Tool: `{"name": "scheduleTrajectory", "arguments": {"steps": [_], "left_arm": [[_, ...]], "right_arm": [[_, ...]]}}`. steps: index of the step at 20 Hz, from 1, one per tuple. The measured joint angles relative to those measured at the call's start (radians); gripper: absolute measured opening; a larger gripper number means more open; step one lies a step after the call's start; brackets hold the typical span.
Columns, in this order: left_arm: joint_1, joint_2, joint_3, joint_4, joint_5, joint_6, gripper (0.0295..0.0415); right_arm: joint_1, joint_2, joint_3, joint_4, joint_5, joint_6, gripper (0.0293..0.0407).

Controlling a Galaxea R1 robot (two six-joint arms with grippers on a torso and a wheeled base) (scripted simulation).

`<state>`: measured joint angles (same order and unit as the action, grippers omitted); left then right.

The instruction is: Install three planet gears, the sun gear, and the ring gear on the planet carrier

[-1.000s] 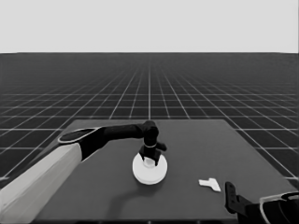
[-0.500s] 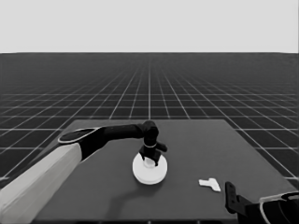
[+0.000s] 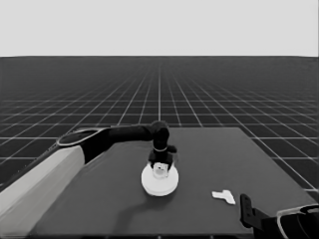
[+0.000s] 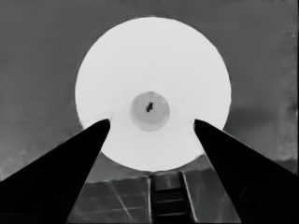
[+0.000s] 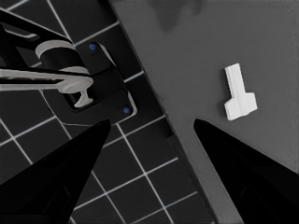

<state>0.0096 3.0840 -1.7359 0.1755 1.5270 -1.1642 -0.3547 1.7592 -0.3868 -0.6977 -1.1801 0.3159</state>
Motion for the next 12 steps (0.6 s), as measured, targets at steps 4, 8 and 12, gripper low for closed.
{"name": "scheduleTrajectory", "arguments": {"steps": [4,8,12], "left_arm": [[-0.036,-0.001,0.010,-0.028,0.009,-0.168,0.0385],[-0.039,0.000,0.011,-0.032,0.011,-0.188,0.0385],[-0.307,-1.113,1.142,0.115,-0.746,1.257,0.0392]], "right_arm": [[0.000,0.000,0.000,0.000,0.000,0.000,0.0385],[0.000,0.000,0.000,0.000,0.000,0.000,0.0385],[0.446,0.449,-0.467,0.555,-0.350,0.897,0.0386]]}}
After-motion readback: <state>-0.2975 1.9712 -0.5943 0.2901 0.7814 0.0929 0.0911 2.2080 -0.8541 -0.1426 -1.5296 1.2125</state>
